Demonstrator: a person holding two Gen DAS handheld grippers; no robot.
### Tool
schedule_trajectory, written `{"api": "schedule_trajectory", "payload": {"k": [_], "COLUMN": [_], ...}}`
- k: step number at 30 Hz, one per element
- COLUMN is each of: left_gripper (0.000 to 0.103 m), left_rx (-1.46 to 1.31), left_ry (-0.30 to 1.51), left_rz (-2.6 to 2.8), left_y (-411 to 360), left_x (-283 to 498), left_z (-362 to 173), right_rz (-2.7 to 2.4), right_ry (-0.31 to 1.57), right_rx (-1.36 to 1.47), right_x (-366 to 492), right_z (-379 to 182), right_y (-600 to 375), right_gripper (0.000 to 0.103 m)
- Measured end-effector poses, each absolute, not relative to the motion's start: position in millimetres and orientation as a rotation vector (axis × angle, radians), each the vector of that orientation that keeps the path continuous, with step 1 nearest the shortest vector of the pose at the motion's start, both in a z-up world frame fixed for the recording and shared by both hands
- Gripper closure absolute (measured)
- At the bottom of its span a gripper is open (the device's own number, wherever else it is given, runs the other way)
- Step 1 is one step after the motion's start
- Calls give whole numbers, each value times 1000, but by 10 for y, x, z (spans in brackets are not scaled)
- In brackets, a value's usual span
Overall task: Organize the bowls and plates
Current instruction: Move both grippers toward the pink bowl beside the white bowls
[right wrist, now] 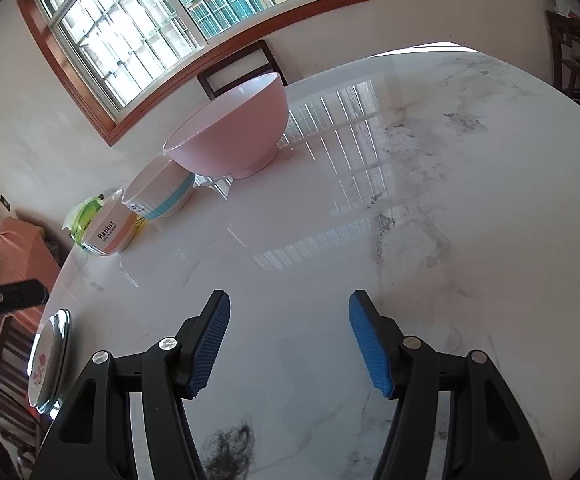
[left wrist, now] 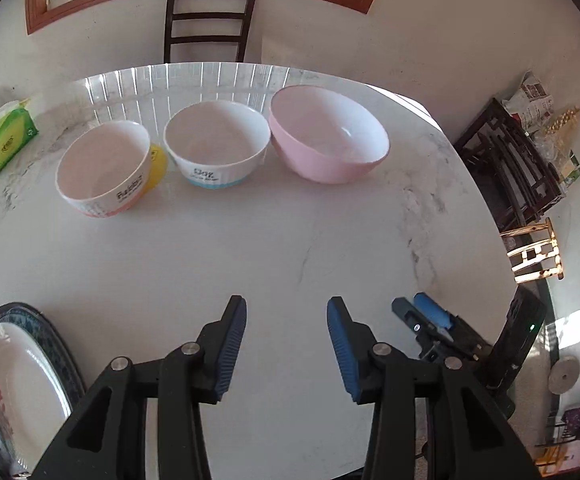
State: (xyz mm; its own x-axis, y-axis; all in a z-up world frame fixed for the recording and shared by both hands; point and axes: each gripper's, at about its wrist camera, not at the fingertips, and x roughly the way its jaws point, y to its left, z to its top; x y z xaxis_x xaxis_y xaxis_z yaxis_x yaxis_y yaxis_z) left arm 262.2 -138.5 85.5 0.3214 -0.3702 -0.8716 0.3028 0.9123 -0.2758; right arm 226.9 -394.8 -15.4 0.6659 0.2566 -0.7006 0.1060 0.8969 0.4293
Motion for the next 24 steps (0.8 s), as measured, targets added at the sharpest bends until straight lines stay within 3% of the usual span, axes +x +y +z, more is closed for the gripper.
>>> {"api": "schedule_trajectory", "payload": {"k": [7, 14, 24], "left_gripper": [60, 60, 60], "left_rx": [-290, -462, -513], "left_ry": [1262, 1320, 1347], "left_rz": [-454, -377, -314], "left_y": [-1736, -1844, -1971], "left_x": [3391, 3822, 4070], "left_z": [805, 500, 235], "right_rz": [106, 124, 129], "right_ry": [850, 888, 1008], "right_rx": [464, 300, 251], "right_x": [2715, 3717, 4641], "right_z": [264, 874, 703], "right_y": [-4352, -4499, -4273], "right_gripper": [47, 48, 48]}}
